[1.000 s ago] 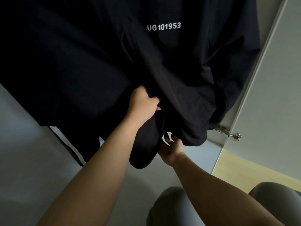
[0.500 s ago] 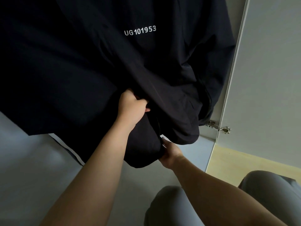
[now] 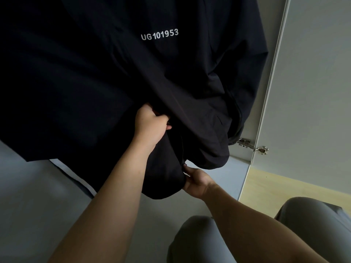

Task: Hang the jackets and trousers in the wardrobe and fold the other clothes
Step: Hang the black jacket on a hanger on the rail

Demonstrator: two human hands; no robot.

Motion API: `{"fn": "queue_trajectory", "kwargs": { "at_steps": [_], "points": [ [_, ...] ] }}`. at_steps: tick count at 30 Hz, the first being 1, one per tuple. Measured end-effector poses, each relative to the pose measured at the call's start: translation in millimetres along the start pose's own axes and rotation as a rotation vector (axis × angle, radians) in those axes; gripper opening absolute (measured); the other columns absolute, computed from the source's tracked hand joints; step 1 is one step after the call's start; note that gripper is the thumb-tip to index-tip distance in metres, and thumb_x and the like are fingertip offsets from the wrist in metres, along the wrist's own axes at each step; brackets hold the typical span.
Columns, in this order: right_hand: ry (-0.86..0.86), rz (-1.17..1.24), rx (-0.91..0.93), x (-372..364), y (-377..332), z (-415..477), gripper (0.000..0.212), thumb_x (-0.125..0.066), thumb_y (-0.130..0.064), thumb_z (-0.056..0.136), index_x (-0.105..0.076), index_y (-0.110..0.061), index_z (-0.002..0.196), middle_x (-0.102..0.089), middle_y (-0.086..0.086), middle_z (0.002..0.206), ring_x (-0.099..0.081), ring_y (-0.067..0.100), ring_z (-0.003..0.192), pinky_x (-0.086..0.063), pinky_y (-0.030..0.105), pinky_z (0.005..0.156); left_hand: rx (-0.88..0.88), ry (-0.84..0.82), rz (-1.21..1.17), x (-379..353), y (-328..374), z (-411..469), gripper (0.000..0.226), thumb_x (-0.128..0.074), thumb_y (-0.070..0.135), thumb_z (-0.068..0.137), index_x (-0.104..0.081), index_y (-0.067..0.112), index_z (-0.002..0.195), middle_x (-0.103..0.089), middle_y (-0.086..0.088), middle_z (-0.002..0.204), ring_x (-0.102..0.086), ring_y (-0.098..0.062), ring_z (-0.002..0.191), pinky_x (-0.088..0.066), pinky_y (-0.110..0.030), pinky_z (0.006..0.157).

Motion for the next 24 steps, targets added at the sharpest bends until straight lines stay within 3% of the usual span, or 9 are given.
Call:
{"fn": "queue_trajectory", "kwargs": {
  "at_steps": [6, 11, 16, 21, 24],
  "points": [
    [0.01, -0.02, 0.083, 0.4, 1.9, 0.1, 0.024, -0.048, -0.015, 0.106, -0.07, -0.007, 0.113, -0.077, 0.011, 0.104, -0.077, 0.024, 0.085, -0.063, 0.033, 0.067, -0.002, 0.011, 0.001, 2.0, 0.1, 1.1, 0.022, -0.068, 0.0, 0.085, -0.067, 0.018, 0.098, -0.072, 0.0, 0.102, -0.074, -0.012, 0.08, -0.058, -0.025, 0.062],
    [0.076, -0.048, 0.123, -3.0, -2.3, -2.6, 0.019, -0.052, -0.01, 0.104, -0.068, -0.002, 0.108, -0.078, 0.012, 0.094, -0.077, 0.023, 0.077, -0.059, 0.036, 0.08, 0.015, 0.025, 0.018, 3.5, -3.0, 2.1, 0.018, -0.067, 0.001, 0.088, -0.065, 0.009, 0.104, -0.071, -0.007, 0.103, -0.074, -0.017, 0.077, -0.06, -0.029, 0.064],
    [0.113, -0.044, 0.123, -9.8, 0.7, -6.6, 0.018, -0.052, -0.008, 0.103, -0.067, -0.001, 0.11, -0.078, 0.011, 0.09, -0.076, 0.021, 0.073, -0.062, 0.033, 0.064, 0.017, 0.03, 0.015, 5.4, -1.8, 2.1, 0.019, -0.068, 0.001, 0.088, -0.065, 0.008, 0.106, -0.071, -0.007, 0.104, -0.074, -0.019, 0.082, -0.059, -0.025, 0.062],
    [0.125, -0.024, 0.147, -12.6, -0.1, -6.5, 0.018, -0.052, -0.005, 0.102, -0.066, -0.002, 0.112, -0.077, 0.011, 0.09, -0.076, 0.022, 0.072, -0.059, 0.034, 0.068, 0.024, 0.031, -0.004, 7.9, -3.3, 0.6, 0.017, -0.069, 0.0, 0.089, -0.065, 0.01, 0.102, -0.071, -0.006, 0.103, -0.073, -0.019, 0.085, -0.058, -0.024, 0.061],
    [0.146, -0.046, 0.147, -12.5, 0.3, -5.6, 0.017, -0.051, -0.001, 0.1, -0.067, -0.001, 0.104, -0.077, 0.011, 0.085, -0.076, 0.022, 0.069, -0.06, 0.032, 0.061, 0.013, 0.029, -0.008, 7.8, -2.8, 0.4, 0.019, -0.069, 0.001, 0.089, -0.063, 0.017, 0.095, -0.07, -0.004, 0.101, -0.072, -0.018, 0.086, -0.057, -0.022, 0.06]
  ]
}}
Point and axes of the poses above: each hand's wrist, its own z-axis towards the middle knuckle, its own x-axis out of the back of the hand, y = z × x, the point moved 3 cm from there along z, towards the middle knuckle
